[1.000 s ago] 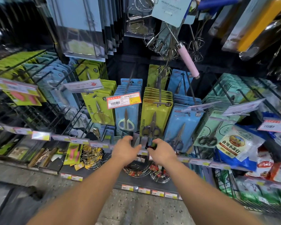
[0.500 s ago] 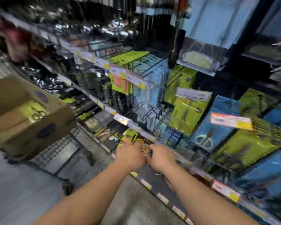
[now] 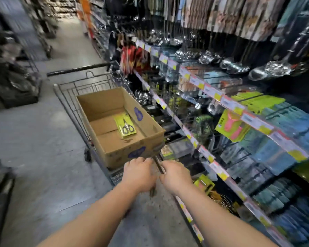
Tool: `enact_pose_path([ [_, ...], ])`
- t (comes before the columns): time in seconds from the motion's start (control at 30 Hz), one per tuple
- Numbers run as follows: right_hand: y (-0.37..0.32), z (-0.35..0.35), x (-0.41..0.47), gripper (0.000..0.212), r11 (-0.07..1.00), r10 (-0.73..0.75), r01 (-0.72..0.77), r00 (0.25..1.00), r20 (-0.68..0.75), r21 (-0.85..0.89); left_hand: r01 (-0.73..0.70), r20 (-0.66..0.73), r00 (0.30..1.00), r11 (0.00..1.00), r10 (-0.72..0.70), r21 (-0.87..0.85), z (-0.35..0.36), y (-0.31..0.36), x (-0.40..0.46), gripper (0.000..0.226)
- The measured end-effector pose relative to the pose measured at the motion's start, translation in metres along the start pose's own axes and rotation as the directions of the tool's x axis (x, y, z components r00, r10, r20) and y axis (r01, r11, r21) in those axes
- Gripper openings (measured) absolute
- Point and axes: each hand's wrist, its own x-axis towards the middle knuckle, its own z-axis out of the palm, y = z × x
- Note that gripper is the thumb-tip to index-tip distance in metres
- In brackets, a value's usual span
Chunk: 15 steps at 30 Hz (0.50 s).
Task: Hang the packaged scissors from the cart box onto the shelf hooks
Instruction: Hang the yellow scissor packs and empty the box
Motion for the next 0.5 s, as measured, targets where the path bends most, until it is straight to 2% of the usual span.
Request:
enact_pose_path([
  [0.2,-0.044,-0.001,0.054,0.045,0.993,-0.103,0.105,0.994,0.047,-0.045,0.092,0.001,0.996,0.996,-0.092,-0.02,-0.018,-0.051,0.028,0.058],
  [0.5,-0.041,-0.01,0.149,0.043,0.976,-0.195,0.207,0.97,0.144,-0.071,0.248,0.066,0.968,0.965,-0.243,-0.084,-0.03,-0.059,0.1,0.049],
])
